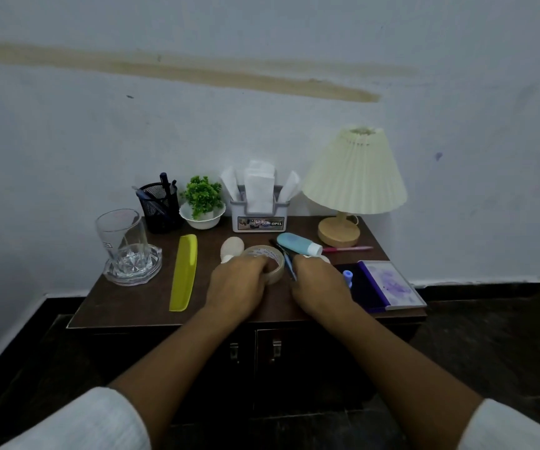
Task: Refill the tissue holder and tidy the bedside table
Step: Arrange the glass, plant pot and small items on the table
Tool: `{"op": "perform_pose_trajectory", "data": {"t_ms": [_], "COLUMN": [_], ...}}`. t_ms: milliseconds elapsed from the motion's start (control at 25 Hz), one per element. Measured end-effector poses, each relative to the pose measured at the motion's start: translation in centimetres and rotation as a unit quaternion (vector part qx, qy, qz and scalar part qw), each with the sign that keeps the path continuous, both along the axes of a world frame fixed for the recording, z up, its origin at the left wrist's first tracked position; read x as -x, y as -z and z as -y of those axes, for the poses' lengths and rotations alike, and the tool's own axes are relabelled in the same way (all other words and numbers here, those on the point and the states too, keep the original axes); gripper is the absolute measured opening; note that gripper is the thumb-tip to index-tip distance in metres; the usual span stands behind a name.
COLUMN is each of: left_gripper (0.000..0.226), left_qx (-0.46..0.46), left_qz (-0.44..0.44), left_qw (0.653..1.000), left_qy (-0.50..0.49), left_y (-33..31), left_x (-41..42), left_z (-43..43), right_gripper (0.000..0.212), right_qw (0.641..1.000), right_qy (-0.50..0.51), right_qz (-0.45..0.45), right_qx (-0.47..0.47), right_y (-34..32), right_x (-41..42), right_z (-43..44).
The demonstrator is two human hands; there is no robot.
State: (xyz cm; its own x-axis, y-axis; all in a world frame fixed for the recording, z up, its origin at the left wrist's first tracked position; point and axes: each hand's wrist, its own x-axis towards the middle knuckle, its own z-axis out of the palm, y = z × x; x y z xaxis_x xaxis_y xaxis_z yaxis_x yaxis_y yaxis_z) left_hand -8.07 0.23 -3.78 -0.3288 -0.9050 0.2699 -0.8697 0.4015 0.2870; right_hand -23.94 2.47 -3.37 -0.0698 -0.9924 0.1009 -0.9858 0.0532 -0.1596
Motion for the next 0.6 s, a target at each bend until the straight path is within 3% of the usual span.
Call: {"op": "perform_pose_trajectory", "data": {"t_ms": [80,160,240,320,400,480,520,600], "left_gripper": [0.023,0.021,0.019,0.02,0.02,0.019,0.018,0.015], "left_qx": [0.008,0.002,0.008,0.041,-0.005,-0.173,-0.238,-0.291], "left_qz": [0.007,0.006,0.01,-0.005,-0.161,-0.38,-0.433,-0.454], "left_qw": [1.0,1.0,0.999,0.999,0.987,0.909,0.869,0.842], "left_qy": [-0.015,-0.028,-0.036,-0.035,-0.019,-0.006,-0.004,-0.004], "left_y": [-0.1,-0.1,0.2,0.5,0.1,-1.1,-1.4,-1.7], "left_x": [-0.9,-2.1,-3.1,-3.5,-2.7,-1.6,-1.2,-1.1], "left_z": [0.6,1.0,1.3,1.7,1.5,1.3,1.3,1.5], "right_gripper": [0.021,0.015,0.013,0.016,0.02,0.019,0.018,0.014], "right_qw": [0.999,0.986,0.948,0.884,0.835,0.826,0.824,0.829], "right_qy": [0.007,0.036,0.07,0.09,0.07,0.025,-0.001,-0.026], "right_qz": [0.039,0.162,0.309,0.456,0.542,0.557,0.559,0.55], "right_qx": [-0.016,-0.032,-0.039,-0.057,-0.069,-0.081,-0.089,-0.095], "right_y": [-0.1,-0.5,-1.3,-2.1,-2.7,-2.7,-2.6,-2.3], "right_x": [0.0,0.2,0.3,-0.1,-0.3,-0.6,-0.6,-0.7], "right_z": [0.2,0.3,0.1,-0.6,-1.3,-1.7,-1.8,-1.4]}}
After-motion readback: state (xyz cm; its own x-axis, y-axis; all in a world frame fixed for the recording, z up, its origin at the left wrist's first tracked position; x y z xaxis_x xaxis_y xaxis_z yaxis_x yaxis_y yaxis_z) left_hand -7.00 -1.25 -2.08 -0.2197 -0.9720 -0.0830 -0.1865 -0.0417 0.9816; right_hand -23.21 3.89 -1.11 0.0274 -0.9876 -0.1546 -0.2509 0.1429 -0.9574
